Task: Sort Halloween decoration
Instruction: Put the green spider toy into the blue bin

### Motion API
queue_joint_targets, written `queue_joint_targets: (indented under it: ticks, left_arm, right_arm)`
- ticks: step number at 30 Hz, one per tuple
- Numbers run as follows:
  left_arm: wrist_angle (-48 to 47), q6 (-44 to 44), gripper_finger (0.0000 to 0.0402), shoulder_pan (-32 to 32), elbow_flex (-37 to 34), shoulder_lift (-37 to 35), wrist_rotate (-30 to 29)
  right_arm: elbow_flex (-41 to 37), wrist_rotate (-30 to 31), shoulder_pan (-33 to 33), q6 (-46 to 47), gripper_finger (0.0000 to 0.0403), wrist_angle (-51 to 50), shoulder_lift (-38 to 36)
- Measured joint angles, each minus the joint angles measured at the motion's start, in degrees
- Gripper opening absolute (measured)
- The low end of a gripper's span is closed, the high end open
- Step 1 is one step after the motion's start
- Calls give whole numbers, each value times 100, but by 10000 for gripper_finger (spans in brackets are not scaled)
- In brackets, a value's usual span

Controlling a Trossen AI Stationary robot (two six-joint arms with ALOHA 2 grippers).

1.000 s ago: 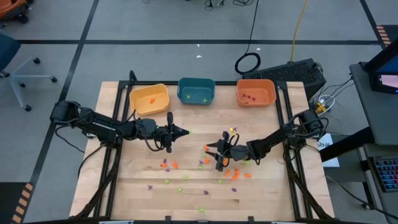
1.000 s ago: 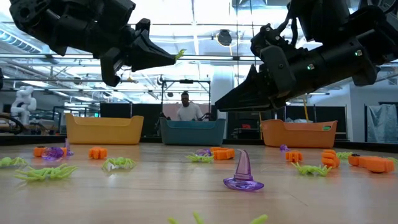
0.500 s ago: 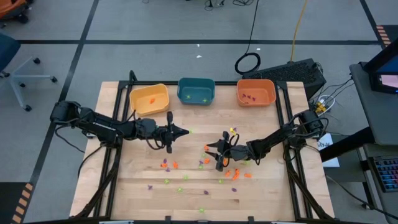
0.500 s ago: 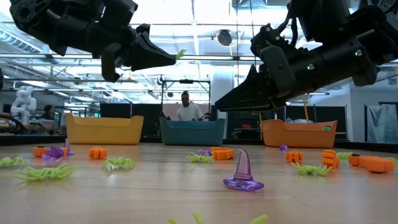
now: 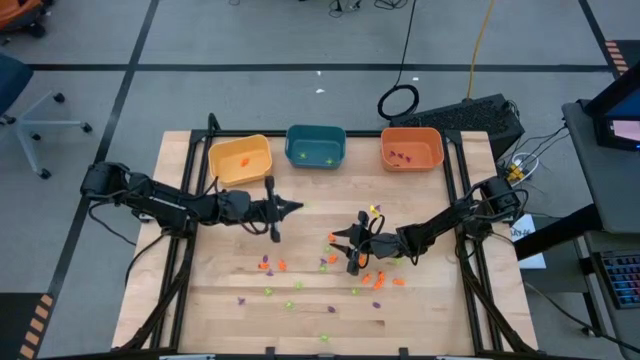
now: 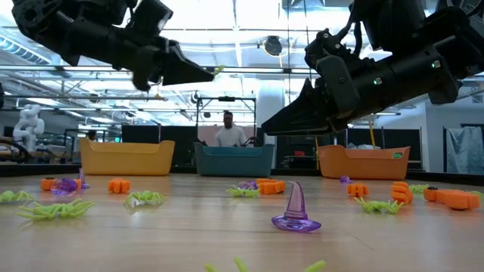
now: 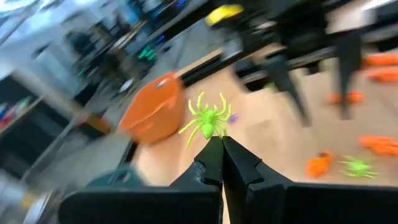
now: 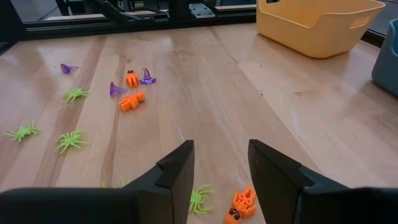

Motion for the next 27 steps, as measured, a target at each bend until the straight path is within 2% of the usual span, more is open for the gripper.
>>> queue_joint_targets:
  ticks: [3, 7, 9, 12, 18, 27]
  left_arm:
    - [5, -302, 0, 0, 87, 0, -667]
    - [-125, -403, 0, 105, 309, 0, -1018]
    - [-527, -474, 0, 234, 565, 0, -1030]
    - [-1608, -793, 0, 498, 1076, 2, -1023]
    - [-3288, -1298, 0, 1242, 2009, 1, -583]
    - [-4222, -2162, 0, 2359, 2809, 621, 443]
  right_arm:
    - [0, 0, 0, 0, 137, 0, 0]
    - [-2, 0, 0, -22, 137, -2, 0]
    - [0, -2, 0, -22, 137, -2, 0]
    - [-2, -2, 0, -24, 137, -2, 0]
    - [-2, -5, 2, -121, 137, -75, 0]
    - [-4, -28, 2, -144, 137, -146, 0]
